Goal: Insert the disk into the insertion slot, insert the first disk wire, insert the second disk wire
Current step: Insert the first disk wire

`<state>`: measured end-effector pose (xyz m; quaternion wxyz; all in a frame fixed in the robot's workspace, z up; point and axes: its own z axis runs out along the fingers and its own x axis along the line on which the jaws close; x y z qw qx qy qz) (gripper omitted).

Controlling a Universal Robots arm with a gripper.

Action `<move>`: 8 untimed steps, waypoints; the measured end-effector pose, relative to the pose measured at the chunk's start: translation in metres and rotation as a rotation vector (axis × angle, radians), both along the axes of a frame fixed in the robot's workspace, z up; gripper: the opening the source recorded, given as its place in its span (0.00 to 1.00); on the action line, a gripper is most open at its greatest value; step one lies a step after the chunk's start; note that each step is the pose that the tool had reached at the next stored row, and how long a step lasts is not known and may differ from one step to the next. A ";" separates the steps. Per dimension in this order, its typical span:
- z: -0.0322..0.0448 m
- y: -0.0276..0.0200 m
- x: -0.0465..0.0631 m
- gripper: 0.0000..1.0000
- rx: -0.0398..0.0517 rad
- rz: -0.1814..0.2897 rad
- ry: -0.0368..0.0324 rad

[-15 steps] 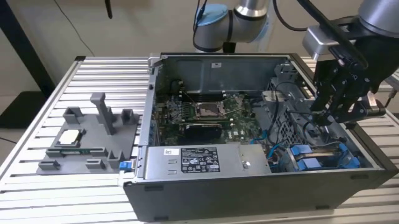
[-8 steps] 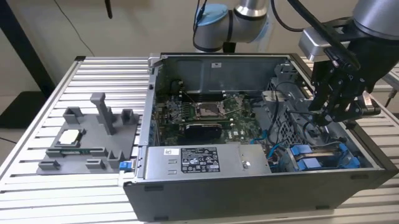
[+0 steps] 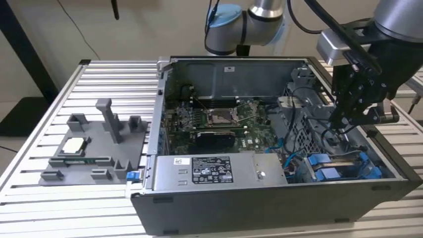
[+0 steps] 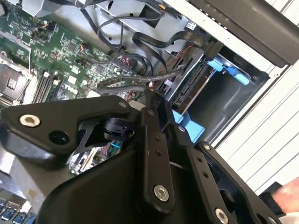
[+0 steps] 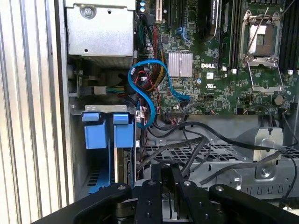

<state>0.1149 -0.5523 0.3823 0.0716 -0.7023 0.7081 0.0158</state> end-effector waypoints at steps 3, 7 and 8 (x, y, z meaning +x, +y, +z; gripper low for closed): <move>-0.0002 0.0000 0.000 0.20 -0.0076 0.000 0.0009; -0.0004 0.0000 0.001 0.20 -0.0337 0.000 0.0078; -0.0006 0.0000 0.002 0.20 -0.0393 0.000 0.0102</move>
